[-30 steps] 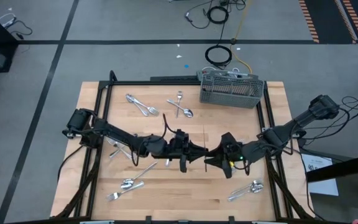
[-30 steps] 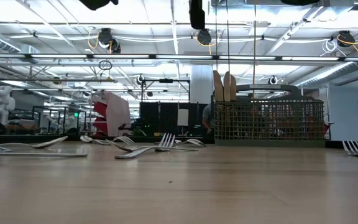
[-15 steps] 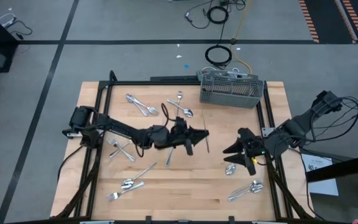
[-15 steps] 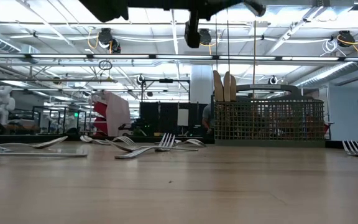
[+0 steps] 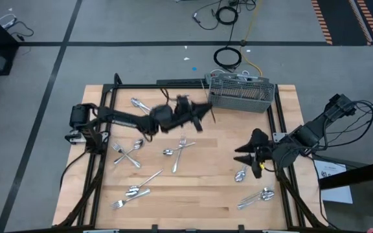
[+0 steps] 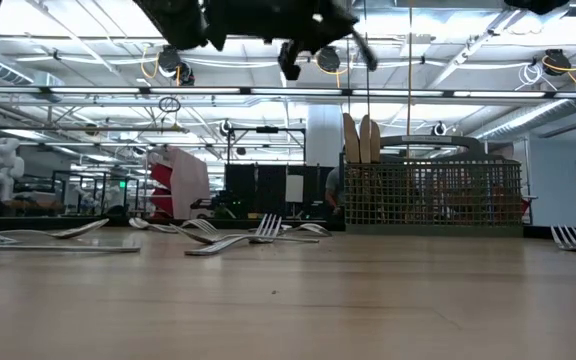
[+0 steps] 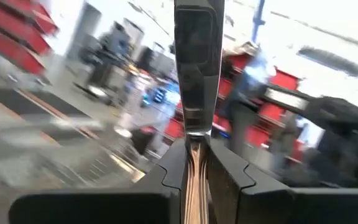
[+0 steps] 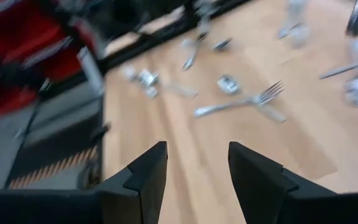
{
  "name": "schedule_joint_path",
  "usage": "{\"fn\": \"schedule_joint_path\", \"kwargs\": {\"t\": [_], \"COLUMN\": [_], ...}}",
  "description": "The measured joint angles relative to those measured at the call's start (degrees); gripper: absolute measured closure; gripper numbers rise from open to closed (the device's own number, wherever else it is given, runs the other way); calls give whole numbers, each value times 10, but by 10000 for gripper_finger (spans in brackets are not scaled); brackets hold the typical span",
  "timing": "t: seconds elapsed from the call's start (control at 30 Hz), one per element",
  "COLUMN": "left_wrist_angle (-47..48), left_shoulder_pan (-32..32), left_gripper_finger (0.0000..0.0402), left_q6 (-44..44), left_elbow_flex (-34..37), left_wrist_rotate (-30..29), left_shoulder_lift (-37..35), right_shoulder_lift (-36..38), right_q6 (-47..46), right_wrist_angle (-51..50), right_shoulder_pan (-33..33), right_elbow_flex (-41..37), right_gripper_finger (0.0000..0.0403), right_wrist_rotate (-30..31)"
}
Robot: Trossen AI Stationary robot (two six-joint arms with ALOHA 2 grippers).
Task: Sort silverware
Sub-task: Put the silver knife into the silverware basket
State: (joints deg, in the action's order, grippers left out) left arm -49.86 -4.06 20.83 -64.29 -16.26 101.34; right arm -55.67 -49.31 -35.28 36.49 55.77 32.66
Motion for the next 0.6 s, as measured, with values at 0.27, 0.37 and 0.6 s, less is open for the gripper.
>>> {"fn": "schedule_joint_path", "kwargs": {"t": [0.27,0.37,0.6], "left_wrist_angle": [41,98,102], "left_shoulder_pan": [-135,-176,-232], "left_gripper_finger": [355,355,355], "left_q6": [-101,-142,-173], "left_elbow_flex": [-43,-73,-145], "left_wrist_rotate": [104,131,244], "left_shoulder_lift": [-3,-2,62], "right_shoulder_lift": [-22,-27,-57], "right_q6": [-106,-148,-226], "right_wrist_angle": [2,4,20], "right_shoulder_pan": [-16,-35,-72], "right_elbow_flex": [0,0,0], "right_gripper_finger": [241,241,241], "right_wrist_rotate": [184,187,185]}}
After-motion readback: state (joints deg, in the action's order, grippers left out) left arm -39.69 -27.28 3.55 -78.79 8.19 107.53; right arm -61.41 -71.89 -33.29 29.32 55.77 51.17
